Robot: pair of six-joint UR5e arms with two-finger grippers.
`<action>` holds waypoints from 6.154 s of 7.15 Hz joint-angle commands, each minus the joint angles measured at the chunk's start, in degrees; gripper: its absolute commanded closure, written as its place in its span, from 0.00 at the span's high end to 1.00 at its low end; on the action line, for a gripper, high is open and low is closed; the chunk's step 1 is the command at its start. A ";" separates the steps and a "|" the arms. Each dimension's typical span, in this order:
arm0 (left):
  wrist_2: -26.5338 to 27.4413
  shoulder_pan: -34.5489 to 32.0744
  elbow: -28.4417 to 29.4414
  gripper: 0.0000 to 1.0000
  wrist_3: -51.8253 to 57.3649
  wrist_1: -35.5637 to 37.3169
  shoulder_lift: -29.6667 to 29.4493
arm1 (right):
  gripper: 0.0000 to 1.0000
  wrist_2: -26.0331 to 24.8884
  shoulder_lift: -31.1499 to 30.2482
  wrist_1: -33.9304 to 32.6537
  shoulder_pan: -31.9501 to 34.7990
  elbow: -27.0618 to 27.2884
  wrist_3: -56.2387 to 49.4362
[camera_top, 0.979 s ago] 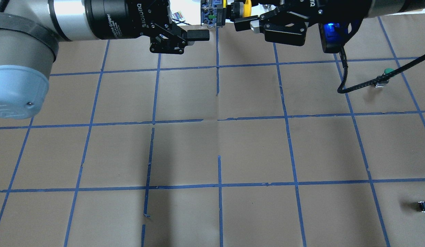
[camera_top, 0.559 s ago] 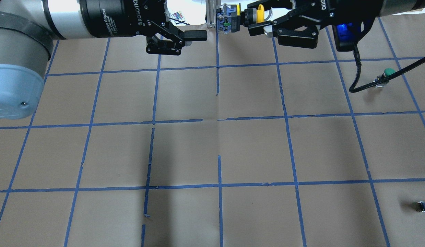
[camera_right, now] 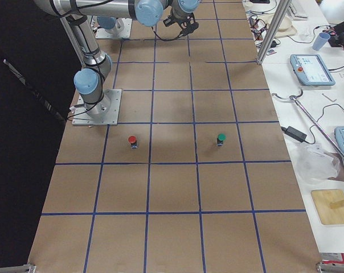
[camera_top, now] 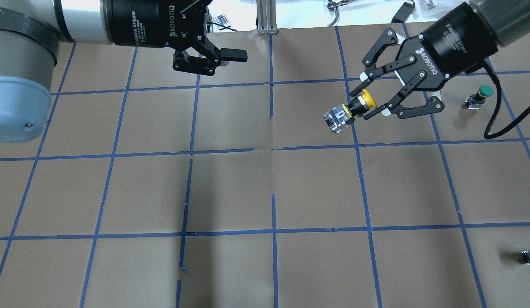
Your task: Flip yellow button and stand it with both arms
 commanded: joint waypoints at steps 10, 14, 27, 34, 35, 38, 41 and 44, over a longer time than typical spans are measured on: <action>73.44 -1.56 10.19 0.99 24.61 -20.90 -1.30 | 0.15 -34.13 0.12 -38.60 -23.97 18.54 -113.52; 67.29 -4.58 13.99 0.99 24.40 -22.22 -4.12 | 0.15 -25.00 8.25 -46.19 -32.40 20.41 -141.37; 66.93 -4.58 13.55 0.99 24.14 -21.87 -4.65 | 0.26 -23.31 18.31 -47.62 -35.85 20.06 -164.91; 66.93 -4.58 13.64 0.99 24.05 -21.87 -4.65 | 0.94 -23.05 18.14 -47.44 -35.85 20.32 -163.60; 66.93 -4.58 13.90 0.99 24.05 -21.87 -4.65 | 0.99 -23.40 17.35 -46.66 -35.85 19.80 -157.93; 66.93 -4.58 14.25 0.99 24.05 -21.87 -4.65 | 0.99 -23.58 8.25 -43.86 -35.24 19.09 -143.18; 67.02 -4.58 14.34 0.99 24.14 -21.87 -4.82 | 1.00 -26.54 -3.02 -33.13 -28.94 19.27 -108.96; 68.08 -4.49 14.08 1.00 24.66 -22.40 -4.39 | 1.00 -31.75 -10.23 -25.41 -16.39 19.00 -60.34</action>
